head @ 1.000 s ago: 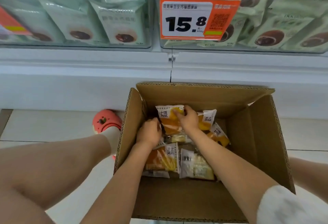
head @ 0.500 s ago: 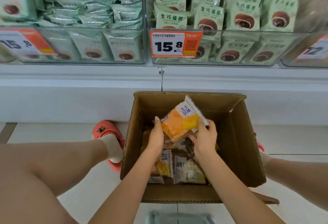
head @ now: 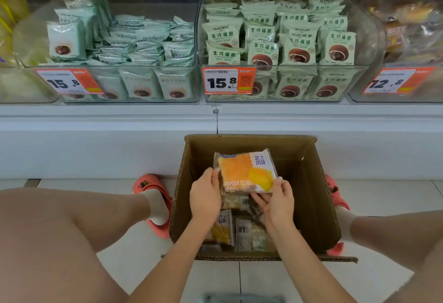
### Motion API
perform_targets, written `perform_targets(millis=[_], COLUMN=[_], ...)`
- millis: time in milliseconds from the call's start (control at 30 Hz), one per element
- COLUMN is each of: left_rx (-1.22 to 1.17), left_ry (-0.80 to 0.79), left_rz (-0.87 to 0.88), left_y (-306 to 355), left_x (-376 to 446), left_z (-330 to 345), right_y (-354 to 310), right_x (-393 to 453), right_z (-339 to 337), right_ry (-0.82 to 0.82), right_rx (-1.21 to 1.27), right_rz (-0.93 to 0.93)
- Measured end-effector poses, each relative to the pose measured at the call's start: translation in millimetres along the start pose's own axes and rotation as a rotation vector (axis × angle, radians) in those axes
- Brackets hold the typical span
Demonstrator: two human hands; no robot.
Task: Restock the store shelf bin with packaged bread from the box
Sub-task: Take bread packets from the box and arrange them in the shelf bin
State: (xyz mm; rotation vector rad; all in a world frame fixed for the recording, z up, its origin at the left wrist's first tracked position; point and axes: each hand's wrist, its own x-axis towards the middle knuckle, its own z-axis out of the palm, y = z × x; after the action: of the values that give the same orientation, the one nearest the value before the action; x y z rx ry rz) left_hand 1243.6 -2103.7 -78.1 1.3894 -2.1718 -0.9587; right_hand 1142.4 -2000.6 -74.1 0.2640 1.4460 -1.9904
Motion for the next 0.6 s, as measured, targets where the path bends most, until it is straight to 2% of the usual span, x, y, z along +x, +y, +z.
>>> perform_targets(millis=[67,200,333,433,533,600], left_rx=[0.026,0.141,0.11,0.122,0.145,0.099], left_ry=[0.043,0.082,0.243,0.316,0.403,0.425], left_rz=[0.046,0.29,0.542,0.639,0.709,0.723], left_y=[5,22,41,66,94,117], left_x=[0,6,23,38,50,56], left_z=[-7,-26,-55,-81,-105,-120], right_y=[0,-10,-47,-95,-143,-171], right_x=[0,1,8,8,1,-8], right_z=[-1,4,13,27,50,69], right_ry=[-0.003,-0.071,-0.321,-0.497,-0.555,-0.553], right_rx=[0.032,0.149,-0.031,-0.242,-0.538,-0.601], right_rz=[0.027,0.095,0.033,-0.024,-0.132,-0.218])
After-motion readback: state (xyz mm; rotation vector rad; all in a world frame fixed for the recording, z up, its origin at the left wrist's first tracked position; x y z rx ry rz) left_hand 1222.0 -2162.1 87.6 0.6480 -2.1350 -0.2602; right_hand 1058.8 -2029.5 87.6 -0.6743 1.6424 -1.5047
